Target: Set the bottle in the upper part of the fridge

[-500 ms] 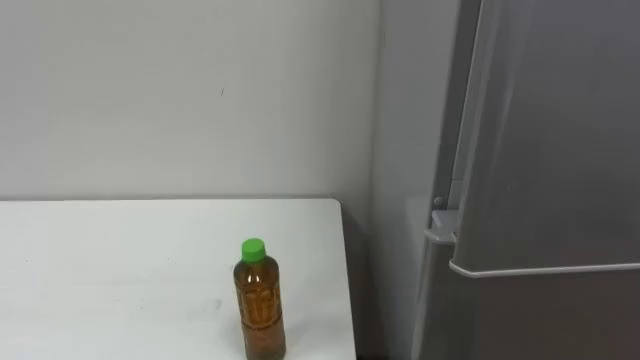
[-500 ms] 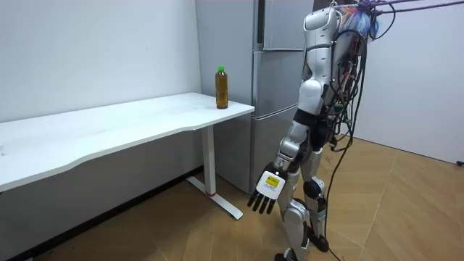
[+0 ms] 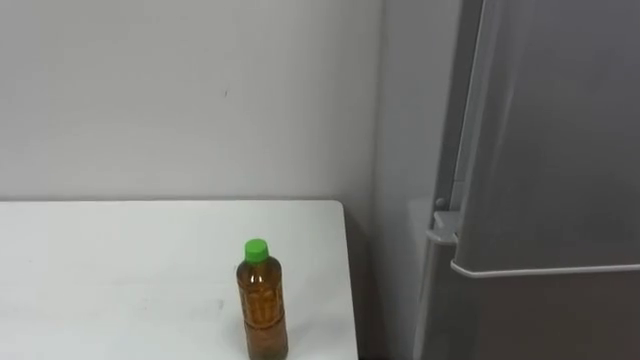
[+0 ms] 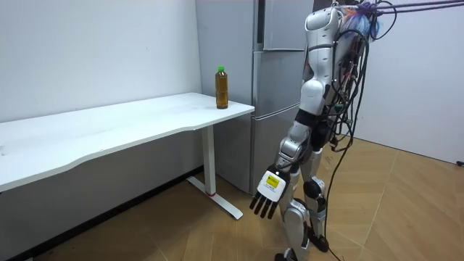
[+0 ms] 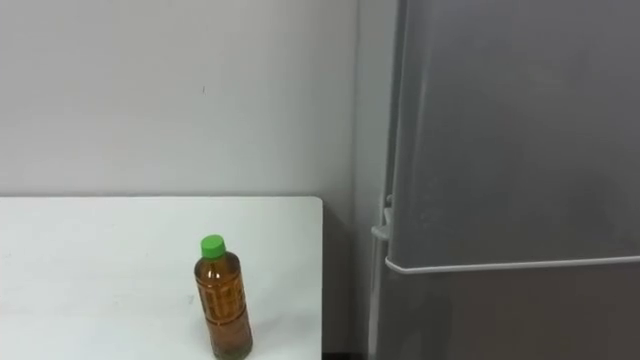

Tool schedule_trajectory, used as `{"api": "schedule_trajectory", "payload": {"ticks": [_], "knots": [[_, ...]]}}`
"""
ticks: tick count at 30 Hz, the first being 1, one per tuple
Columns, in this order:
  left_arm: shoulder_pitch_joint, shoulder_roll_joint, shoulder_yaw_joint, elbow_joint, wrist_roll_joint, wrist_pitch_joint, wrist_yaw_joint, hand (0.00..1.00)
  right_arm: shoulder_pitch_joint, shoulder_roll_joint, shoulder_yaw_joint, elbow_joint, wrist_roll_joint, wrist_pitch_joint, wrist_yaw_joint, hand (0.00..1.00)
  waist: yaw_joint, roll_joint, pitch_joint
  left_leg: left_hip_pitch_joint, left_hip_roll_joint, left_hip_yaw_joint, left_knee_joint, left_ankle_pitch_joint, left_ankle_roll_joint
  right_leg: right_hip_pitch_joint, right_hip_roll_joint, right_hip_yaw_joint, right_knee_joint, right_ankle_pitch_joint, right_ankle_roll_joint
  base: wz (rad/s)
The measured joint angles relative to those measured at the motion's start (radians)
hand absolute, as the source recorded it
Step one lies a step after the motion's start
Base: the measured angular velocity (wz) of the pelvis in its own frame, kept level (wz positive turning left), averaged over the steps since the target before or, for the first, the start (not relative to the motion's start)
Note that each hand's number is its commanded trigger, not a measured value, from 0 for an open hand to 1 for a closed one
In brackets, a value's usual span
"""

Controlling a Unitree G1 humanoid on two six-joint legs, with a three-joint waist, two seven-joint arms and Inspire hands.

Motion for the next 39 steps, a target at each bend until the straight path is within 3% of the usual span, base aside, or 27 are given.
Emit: {"api": "schedule_trajectory", "payload": {"ticks": [10, 16, 19, 23, 28, 32, 34, 36, 39], "knots": [[-0.004, -0.004, 0.024, 0.014, -0.057, 0.007, 0.050, 0.00, 0.001, 0.000, -0.001, -0.001, 0.002, -0.003, -0.002, 0.00, 0.001, 0.005, 0.0026, -0.002, 0.002, -0.003, 0.010, 0.000, 0.000, 0.005, 0.000, -0.014, -0.001, 0.000, -0.001, 0.02], [-0.014, -0.002, 0.074, -0.090, -0.209, -0.018, 0.112, 0.00, -0.001, -0.013, -0.004, -0.001, 0.001, -0.013, -0.002, 0.00, 0.001, 0.030, 0.0057, -0.003, 0.002, -0.005, 0.000, -0.001, -0.001, -0.002, 0.000, -0.016, 0.005, -0.001, -0.001, 0.00], [-0.017, 0.000, 0.116, -0.138, -0.283, -0.067, 0.135, 0.00, 0.007, -0.016, -0.028, -0.003, -0.001, -0.024, 0.003, 0.00, 0.002, 0.044, 0.0035, 0.003, 0.001, -0.005, 0.000, 0.000, -0.001, 0.004, -0.001, -0.021, 0.005, -0.001, -0.001, 0.00], [-0.028, 0.002, 0.195, -0.252, -0.301, -0.096, 0.167, 0.00, 0.017, -0.016, -0.090, -0.014, -0.050, -0.029, 0.020, 0.00, 0.005, 0.051, 0.0037, 0.001, 0.000, -0.004, -0.001, 0.000, -0.001, 0.001, -0.002, -0.017, 0.004, -0.001, -0.001, 0.00], [-0.038, 0.006, 0.209, -0.403, -0.302, -0.118, 0.188, 0.00, 0.041, -0.014, -0.110, -0.057, -0.086, -0.035, 0.023, 0.00, 0.020, 0.053, 0.0026, 0.000, -0.001, -0.004, 0.000, 0.000, -0.001, 0.001, -0.003, -0.017, 0.004, -0.002, 0.000, 0.00], [-0.045, 0.006, 0.217, -0.594, -0.300, -0.132, 0.227, 0.00, 0.057, -0.011, -0.130, -0.077, -0.129, -0.048, 0.020, 0.00, 0.030, 0.058, -0.0055, 0.000, 0.000, -0.005, 0.001, 0.000, -0.001, -0.004, -0.002, -0.016, 0.008, -0.002, 0.000, 0.00], [-0.049, 0.011, 0.230, -0.658, -0.297, -0.152, 0.241, 0.00, 0.060, -0.006, -0.140, -0.083, -0.151, -0.053, 0.020, 0.00, 0.030, 0.053, -0.0033, 0.002, 0.000, -0.005, 0.001, 0.000, -0.001, -0.002, -0.002, -0.013, 0.009, -0.002, 0.000, 0.00], [-0.061, 0.023, 0.240, -0.748, -0.300, -0.156, 0.257, 0.00, 0.057, -0.002, -0.139, -0.092, -0.158, -0.054, 0.020, 0.00, 0.028, 0.055, -0.0061, 0.003, 0.000, -0.006, 0.005, 0.000, -0.001, -0.002, -0.002, -0.007, 0.010, -0.001, 0.000, 0.00], [-0.067, 0.035, 0.239, -0.916, -0.300, -0.165, 0.270, 0.00, 0.053, 0.002, -0.138, -0.085, -0.157, -0.054, 0.019, 0.00, 0.028, 0.046, 0.0024, 0.004, 0.000, -0.009, 0.004, 0.000, -0.001, 0.003, -0.002, -0.007, 0.011, -0.001, 0.000, 0.00]]}}
